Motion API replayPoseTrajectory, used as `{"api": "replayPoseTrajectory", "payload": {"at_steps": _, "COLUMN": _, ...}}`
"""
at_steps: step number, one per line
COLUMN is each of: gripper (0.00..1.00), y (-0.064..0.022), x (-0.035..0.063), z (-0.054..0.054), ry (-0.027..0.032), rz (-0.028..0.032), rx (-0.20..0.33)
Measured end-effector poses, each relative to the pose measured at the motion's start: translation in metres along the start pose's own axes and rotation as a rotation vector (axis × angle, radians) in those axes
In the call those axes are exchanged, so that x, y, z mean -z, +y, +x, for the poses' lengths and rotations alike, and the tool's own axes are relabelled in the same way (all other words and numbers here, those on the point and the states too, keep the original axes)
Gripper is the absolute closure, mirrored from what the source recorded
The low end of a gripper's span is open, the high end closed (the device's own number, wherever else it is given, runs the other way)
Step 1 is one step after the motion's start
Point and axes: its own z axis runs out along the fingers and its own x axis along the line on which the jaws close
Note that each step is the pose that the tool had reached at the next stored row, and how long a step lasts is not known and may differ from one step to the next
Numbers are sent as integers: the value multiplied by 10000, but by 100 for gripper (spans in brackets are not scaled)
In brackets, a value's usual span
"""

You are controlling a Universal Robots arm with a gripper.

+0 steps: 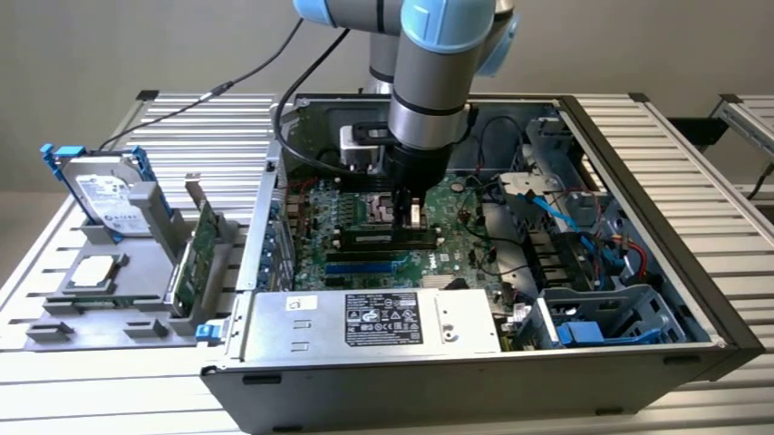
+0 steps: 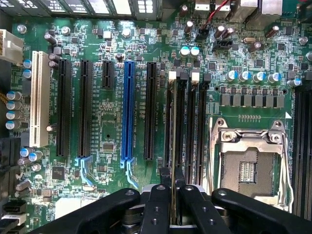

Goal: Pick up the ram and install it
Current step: 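Insert the ram into the slot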

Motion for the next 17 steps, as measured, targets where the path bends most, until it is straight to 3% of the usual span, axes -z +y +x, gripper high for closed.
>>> {"api": "replayPoseTrajectory", "payload": {"at_steps": 3, "gripper": 85, "y": 0, "x": 0, "z": 0, "ry": -1, "rz": -1, "rx": 0}}
{"api": "replayPoseTrajectory", "payload": {"at_steps": 4, "gripper": 79, "y": 0, "x": -1, "z": 0, "ry": -2, "rz": 0, "rx": 0}}
{"api": "replayPoseTrajectory", "payload": {"at_steps": 5, "gripper": 79, "y": 0, "x": -1, "z": 0, "ry": -1, "rz": 1, "rx": -1}}
{"api": "replayPoseTrajectory", "payload": {"at_steps": 8, "gripper": 61, "y": 0, "x": -1, "z": 0, "ry": -1, "rz": 0, "rx": 0}}
{"api": "replayPoseTrajectory", "payload": {"at_steps": 10, "gripper": 61, "y": 3, "x": 10, "z": 0, "ry": -1, "rz": 1, "rx": 1}}
{"api": "replayPoseTrajectory", "payload": {"at_steps": 11, "gripper": 55, "y": 10, "x": 32, "z": -1, "ry": -3, "rz": 1, "rx": -2}}
{"api": "replayPoseTrajectory", "payload": {"at_steps": 17, "gripper": 55, "y": 81, "x": 186, "z": -3, "ry": -1, "rz": -3, "rx": 0}}
